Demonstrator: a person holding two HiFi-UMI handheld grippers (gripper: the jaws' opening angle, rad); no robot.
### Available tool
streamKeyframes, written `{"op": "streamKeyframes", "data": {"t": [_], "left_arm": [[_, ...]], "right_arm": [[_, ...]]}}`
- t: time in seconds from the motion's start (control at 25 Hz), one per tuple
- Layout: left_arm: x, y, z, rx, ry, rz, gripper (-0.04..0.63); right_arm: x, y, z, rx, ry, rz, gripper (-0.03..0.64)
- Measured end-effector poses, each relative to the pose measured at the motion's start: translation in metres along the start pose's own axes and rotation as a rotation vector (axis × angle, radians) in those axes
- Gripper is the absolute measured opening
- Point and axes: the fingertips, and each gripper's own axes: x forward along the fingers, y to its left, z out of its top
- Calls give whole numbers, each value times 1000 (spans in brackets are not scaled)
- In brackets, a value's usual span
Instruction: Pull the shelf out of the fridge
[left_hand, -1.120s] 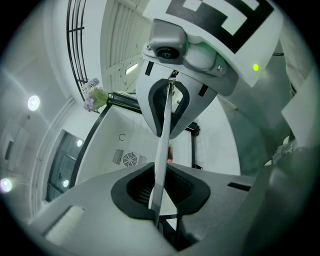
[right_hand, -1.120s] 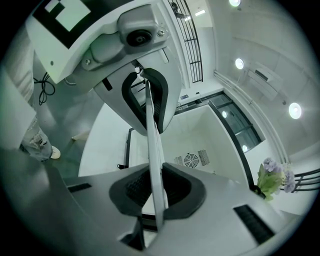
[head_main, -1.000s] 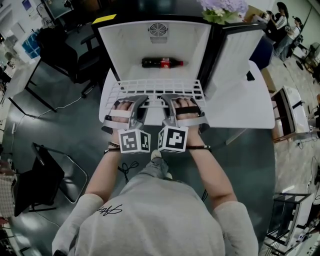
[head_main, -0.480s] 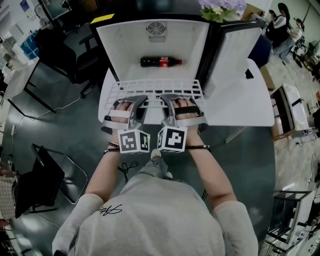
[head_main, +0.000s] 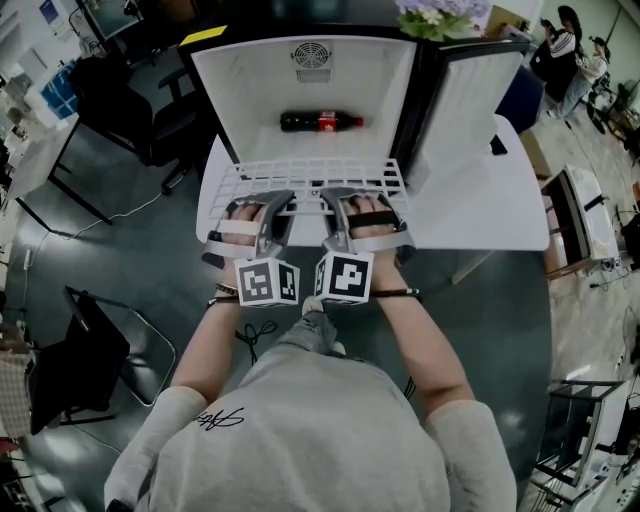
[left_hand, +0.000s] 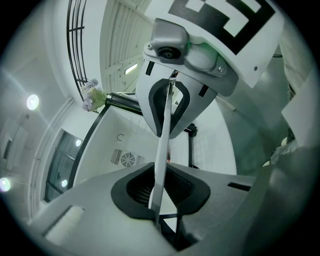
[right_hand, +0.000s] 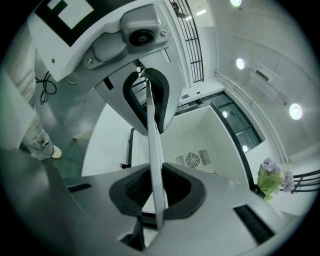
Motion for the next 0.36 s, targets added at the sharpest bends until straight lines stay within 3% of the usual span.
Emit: {"op": "streamKeyframes", "data": {"t": [0.36], "left_arm": [[2, -1, 1, -4, 2, 4, 44]], "right_arm": [[1, 0, -2, -4, -1, -1, 40]]}}
